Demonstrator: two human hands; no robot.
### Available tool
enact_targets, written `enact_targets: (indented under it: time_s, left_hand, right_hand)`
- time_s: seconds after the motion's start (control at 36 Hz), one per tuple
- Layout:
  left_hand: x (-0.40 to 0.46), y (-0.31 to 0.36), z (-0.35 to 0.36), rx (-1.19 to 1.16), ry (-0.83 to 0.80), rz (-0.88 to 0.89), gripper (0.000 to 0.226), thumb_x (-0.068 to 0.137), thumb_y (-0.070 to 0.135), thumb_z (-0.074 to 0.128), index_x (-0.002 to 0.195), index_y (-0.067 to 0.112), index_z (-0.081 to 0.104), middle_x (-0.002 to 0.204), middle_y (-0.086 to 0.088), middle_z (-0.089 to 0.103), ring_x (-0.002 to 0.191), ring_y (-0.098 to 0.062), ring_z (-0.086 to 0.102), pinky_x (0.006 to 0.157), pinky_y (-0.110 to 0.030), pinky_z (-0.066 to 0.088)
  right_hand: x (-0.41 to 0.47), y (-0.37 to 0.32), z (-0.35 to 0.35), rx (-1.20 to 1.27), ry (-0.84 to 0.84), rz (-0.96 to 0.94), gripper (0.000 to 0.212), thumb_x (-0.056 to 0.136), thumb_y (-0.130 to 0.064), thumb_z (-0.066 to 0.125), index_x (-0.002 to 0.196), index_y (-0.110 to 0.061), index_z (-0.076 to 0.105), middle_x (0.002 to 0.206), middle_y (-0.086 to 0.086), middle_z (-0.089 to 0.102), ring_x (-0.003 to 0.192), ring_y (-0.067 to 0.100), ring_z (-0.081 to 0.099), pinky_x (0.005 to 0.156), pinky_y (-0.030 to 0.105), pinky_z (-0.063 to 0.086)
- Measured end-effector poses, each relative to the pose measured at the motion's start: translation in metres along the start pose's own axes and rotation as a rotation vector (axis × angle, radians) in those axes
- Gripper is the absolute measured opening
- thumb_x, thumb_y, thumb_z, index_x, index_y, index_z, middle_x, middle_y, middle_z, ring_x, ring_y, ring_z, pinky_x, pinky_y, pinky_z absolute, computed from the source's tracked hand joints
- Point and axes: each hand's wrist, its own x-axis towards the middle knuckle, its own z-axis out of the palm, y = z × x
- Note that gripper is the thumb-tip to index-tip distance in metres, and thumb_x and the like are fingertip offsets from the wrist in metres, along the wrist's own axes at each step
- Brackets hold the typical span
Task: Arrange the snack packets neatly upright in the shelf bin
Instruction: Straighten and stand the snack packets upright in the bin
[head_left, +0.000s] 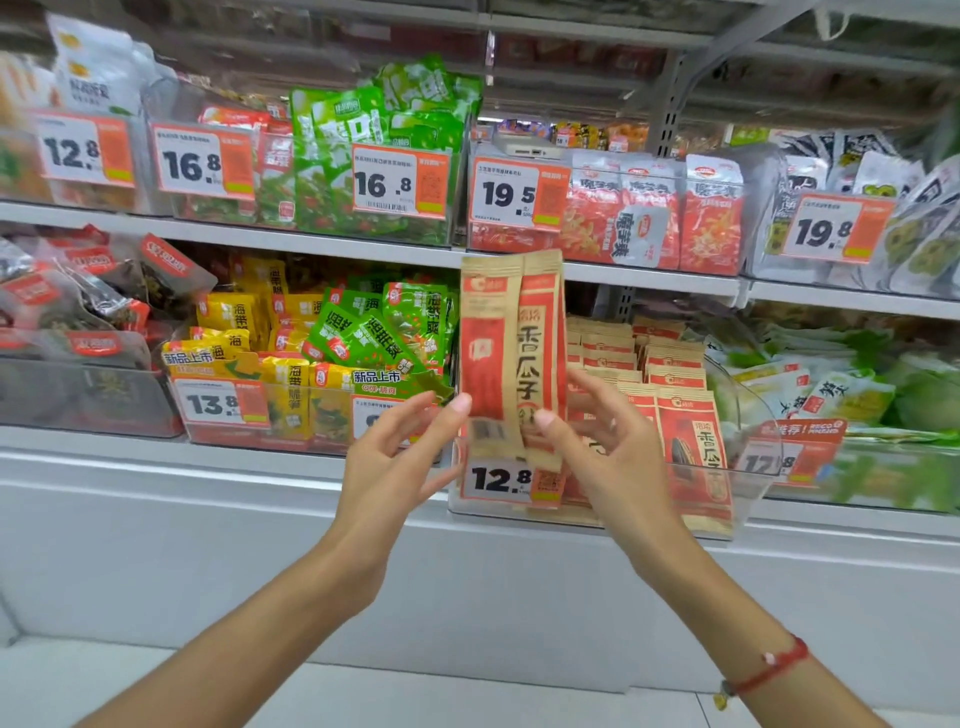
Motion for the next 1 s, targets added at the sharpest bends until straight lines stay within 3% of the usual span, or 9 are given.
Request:
enact_targets:
  time_s: [0.08,0.25,0.36,0.44,0.58,0.69,0.81,0.89,1.0]
  left_hand:
    - [-0.006,0.004,0.005,0.005,-0.105,0.028,0.063,0.064,0.054,0.072,0.122,0.031,0.060,0.116,0.008,0.069,0.106,-0.002,0.065,0.085,-0.024,0.057]
    - [-0.007,0.004,0.014,-0.034,-0.185,0.014,0.036,0.086,0.049,0.051,0.114,0.031,0.065,0.102,0.016,0.073,0.100,-0.003,0.068,0.085,-0.026,0.054]
    - [-0.006,0.000,0.013,-0.062,-0.124,0.040,0.024,0.094,0.031,0.056,0.116,0.026,0.064,0.108,0.008,0.073,0.098,-0.007,0.069,0.073,-0.018,0.057]
    - [-0.002,-0.001,0.011,-0.039,-0.096,0.070,0.026,0.097,0.027,0.052,0.122,0.022,0.061,0.112,0.004,0.071,0.103,-0.013,0.068,0.080,-0.023,0.057]
    - [0.009,-0.002,-0.002,0.051,-0.060,0.154,0.028,0.099,0.027,0.049,0.126,0.020,0.053,0.113,0.004,0.070,0.096,-0.007,0.069,0.068,-0.014,0.054]
    - [0.014,-0.003,-0.010,0.210,-0.154,0.293,0.022,0.094,0.025,0.052,0.116,0.029,0.054,0.107,0.014,0.070,0.101,-0.003,0.066,0.074,-0.016,0.054]
    - [0.011,-0.001,-0.010,0.294,-0.252,0.323,0.023,0.088,0.035,0.054,0.110,0.038,0.059,0.101,0.011,0.070,0.098,-0.013,0.068,0.079,-0.026,0.057]
    - [0.013,0.002,-0.008,0.362,-0.221,0.367,0.028,0.087,0.043,0.053,0.114,0.040,0.058,0.101,0.016,0.069,0.098,-0.009,0.067,0.082,-0.035,0.057]
    - [0.021,0.006,-0.006,0.441,-0.072,0.479,0.034,0.084,0.048,0.054,0.118,0.041,0.057,0.106,0.023,0.066,0.101,0.004,0.061,0.082,-0.014,0.050]
  right_hand:
    - [-0.003,-0.001,0.000,-0.167,0.064,-0.128,0.045,0.080,-0.016,0.076,0.116,-0.039,0.061,0.102,-0.020,0.067,0.094,0.001,0.063,0.075,0.029,0.058]
    - [-0.015,0.009,0.016,-0.454,-0.078,-0.345,0.048,0.080,-0.021,0.075,0.125,-0.026,0.059,0.104,-0.014,0.052,0.076,-0.001,0.053,0.066,0.016,0.048]
    - [-0.020,0.009,0.022,-0.519,-0.173,-0.427,0.049,0.084,-0.025,0.068,0.131,-0.023,0.055,0.115,-0.010,0.048,0.094,0.005,0.056,0.071,0.032,0.055]
    - [-0.023,0.006,0.023,-0.595,-0.227,-0.447,0.049,0.087,-0.032,0.061,0.135,-0.026,0.051,0.118,-0.012,0.047,0.104,0.010,0.055,0.078,0.030,0.053]
    - [-0.023,0.002,0.021,-0.477,-0.236,-0.303,0.049,0.095,-0.023,0.054,0.140,-0.034,0.040,0.132,-0.019,0.044,0.123,0.001,0.043,0.099,0.033,0.046]
    - [-0.014,-0.005,0.011,-0.413,-0.116,-0.249,0.057,0.093,-0.019,0.059,0.143,-0.032,0.034,0.138,-0.015,0.040,0.128,0.003,0.040,0.103,0.037,0.043]
    - [0.006,-0.023,0.001,-0.316,-0.130,-0.153,0.067,0.089,-0.019,0.067,0.142,-0.035,0.031,0.130,-0.029,0.042,0.116,-0.012,0.043,0.090,0.000,0.037]
    - [0.026,-0.034,-0.008,-0.136,-0.260,-0.049,0.044,0.085,-0.018,0.070,0.120,-0.034,0.049,0.104,-0.020,0.066,0.097,-0.007,0.061,0.076,0.013,0.051]
    - [0.048,-0.040,-0.014,-0.111,-0.262,-0.140,0.021,0.084,-0.015,0.070,0.099,-0.023,0.057,0.094,-0.015,0.070,0.092,0.003,0.066,0.077,0.023,0.057]
